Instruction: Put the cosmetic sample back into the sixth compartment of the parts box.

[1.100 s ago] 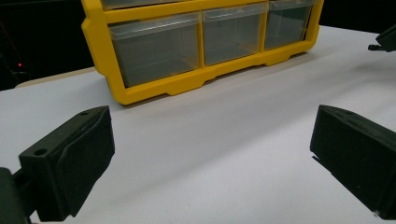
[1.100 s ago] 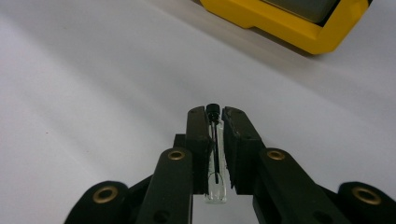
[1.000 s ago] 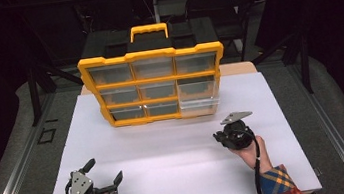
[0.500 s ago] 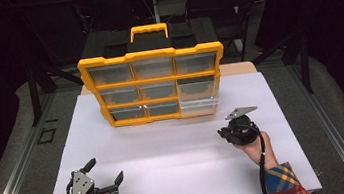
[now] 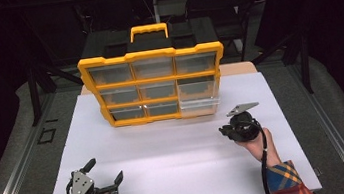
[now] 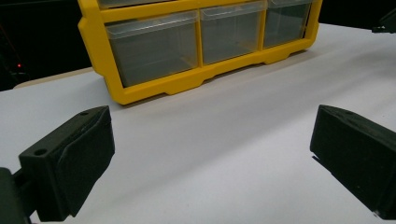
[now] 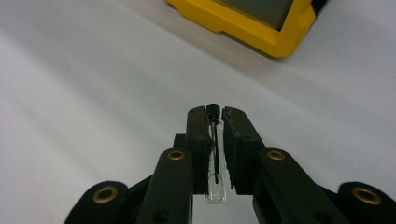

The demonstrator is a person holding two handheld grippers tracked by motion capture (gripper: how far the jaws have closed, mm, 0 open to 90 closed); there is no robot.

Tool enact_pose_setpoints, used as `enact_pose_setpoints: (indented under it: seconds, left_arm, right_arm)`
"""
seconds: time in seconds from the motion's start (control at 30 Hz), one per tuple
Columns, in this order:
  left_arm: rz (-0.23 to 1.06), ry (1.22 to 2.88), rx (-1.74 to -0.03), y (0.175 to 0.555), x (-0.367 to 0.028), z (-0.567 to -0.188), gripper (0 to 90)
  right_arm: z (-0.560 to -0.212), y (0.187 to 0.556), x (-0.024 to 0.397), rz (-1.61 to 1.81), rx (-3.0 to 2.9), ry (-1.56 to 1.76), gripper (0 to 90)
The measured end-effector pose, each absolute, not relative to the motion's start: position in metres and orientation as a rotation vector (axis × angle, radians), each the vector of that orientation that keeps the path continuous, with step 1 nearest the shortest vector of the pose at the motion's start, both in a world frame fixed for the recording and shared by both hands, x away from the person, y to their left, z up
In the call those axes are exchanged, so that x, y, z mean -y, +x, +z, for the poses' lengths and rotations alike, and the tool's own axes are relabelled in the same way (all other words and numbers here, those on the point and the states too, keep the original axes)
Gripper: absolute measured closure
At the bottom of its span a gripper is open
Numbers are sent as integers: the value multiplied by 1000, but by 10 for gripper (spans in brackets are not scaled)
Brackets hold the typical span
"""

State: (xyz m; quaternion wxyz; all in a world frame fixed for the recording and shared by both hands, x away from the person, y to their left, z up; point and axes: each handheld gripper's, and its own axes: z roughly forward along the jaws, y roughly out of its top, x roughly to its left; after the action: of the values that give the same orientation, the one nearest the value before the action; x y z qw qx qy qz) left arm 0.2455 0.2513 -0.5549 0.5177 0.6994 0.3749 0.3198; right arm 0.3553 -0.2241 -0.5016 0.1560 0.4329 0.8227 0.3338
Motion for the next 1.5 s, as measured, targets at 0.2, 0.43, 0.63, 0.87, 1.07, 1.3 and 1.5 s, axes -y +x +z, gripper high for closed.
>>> enact_pose_setpoints:
  seconds: [0.2, 0.43, 0.63, 0.87, 1.07, 1.3, 1.5]
  left_arm:
    - [771, 1680, -891, 245, -250, -554, 0]
    - [771, 1682, -894, 245, -250, -555, 0]
    - [773, 1678, -889, 244, -250, -554, 0]
    - [769, 1683, -890, 245, -250, -554, 0]
    - [771, 1684, -884, 244, -249, -554, 0]
    - [772, 1683, -886, 244, -249, -554, 0]
    - [767, 1693, -884, 245, -249, -554, 0]
  right_arm:
    - [-499, 357, 227, 941, -2346, 1238, 807]
    - [-493, 359, 231, 946, -2331, 1246, 807]
    - [-488, 363, 231, 942, -2331, 1245, 808]
    - [-481, 366, 235, 938, -2336, 1248, 808]
    - [-475, 369, 240, 996, -2324, 1273, 808]
    - [-468, 373, 239, 984, -2328, 1257, 808]
    - [-462, 375, 240, 969, -2322, 1253, 808]
